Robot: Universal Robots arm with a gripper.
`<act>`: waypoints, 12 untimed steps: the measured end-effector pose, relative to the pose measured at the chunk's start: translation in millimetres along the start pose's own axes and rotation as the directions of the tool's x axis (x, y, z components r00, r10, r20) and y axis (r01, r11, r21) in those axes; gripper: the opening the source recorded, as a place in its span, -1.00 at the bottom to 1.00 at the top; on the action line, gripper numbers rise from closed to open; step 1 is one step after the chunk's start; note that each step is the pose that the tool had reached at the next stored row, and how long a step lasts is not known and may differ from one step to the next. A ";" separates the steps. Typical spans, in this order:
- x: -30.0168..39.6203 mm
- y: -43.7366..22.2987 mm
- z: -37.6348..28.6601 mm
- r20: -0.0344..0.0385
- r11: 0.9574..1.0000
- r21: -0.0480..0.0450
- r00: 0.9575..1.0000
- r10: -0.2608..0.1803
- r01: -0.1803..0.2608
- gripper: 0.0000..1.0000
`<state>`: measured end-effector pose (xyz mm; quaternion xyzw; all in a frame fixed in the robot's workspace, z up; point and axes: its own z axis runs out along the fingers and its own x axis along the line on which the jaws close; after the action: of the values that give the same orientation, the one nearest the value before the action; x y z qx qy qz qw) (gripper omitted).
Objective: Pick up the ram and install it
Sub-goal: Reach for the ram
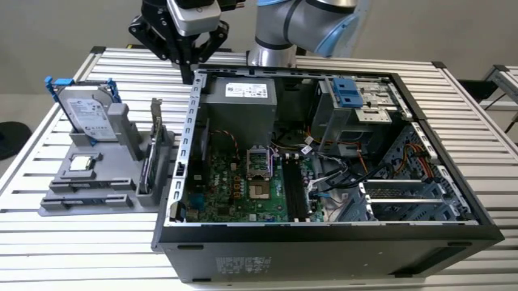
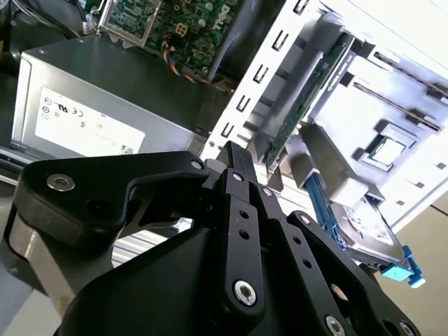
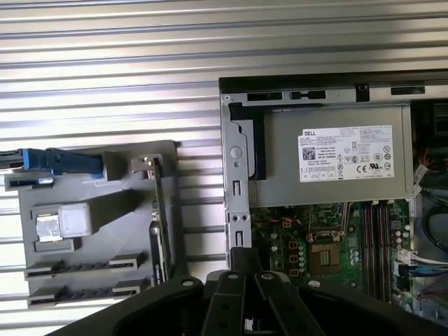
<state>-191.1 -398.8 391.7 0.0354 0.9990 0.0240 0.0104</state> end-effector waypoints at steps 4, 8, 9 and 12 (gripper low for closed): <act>4.2 -0.3 -0.1 0.000 1.000 0.000 1.000 0.000 0.000 -1.00; 9.4 -0.7 -0.2 0.000 1.000 0.000 1.000 0.000 0.000 -1.00; 10.7 -0.8 -0.2 0.000 1.000 0.000 1.000 0.000 0.000 -1.00; 14.9 -1.1 -0.3 0.000 1.000 0.000 1.000 0.000 0.000 -1.00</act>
<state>-206.0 -398.8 391.6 0.0354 0.9990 0.0240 0.0104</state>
